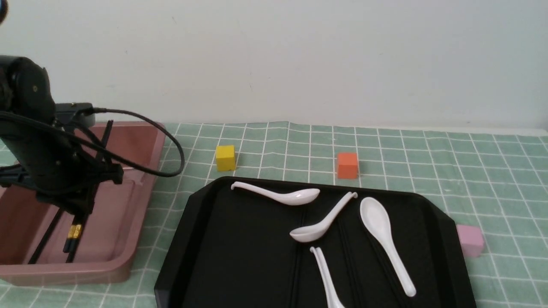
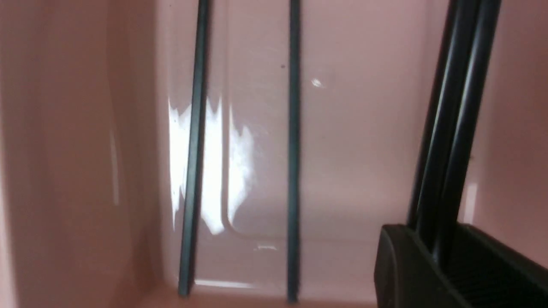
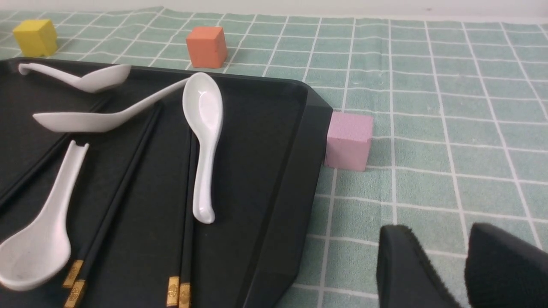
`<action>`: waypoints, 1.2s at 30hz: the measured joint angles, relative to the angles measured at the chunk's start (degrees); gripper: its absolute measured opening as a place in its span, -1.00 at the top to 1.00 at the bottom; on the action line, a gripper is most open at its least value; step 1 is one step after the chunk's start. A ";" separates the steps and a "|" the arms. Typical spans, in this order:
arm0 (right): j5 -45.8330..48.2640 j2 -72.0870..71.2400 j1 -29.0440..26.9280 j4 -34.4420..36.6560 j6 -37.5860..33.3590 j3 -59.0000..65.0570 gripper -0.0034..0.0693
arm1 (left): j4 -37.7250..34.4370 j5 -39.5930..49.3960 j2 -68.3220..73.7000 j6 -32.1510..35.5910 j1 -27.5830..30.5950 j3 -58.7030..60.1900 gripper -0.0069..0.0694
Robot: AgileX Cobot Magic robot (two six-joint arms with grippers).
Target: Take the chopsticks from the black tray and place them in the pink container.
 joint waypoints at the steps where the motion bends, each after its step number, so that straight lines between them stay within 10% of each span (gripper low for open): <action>1: 0.00 0.00 0.00 0.00 0.00 0.00 0.25 | 0.22 -0.08 0.54 0.00 0.00 0.00 0.39; 9: 0.00 0.00 0.00 0.00 0.00 0.00 0.25 | 0.27 1.88 -0.69 -0.84 0.00 0.08 0.13; 16: 0.00 0.00 0.00 0.00 0.00 0.00 0.25 | -1.20 9.68 -11.40 -0.87 0.00 0.45 0.79; 22: 0.00 0.00 0.00 0.00 0.00 0.00 0.25 | -7.91 9.46 -26.78 1.76 0.00 9.55 0.85; 36: 0.00 0.00 0.00 0.00 0.00 0.00 0.25 | -31.24 -18.13 -78.84 8.93 0.07 50.93 0.85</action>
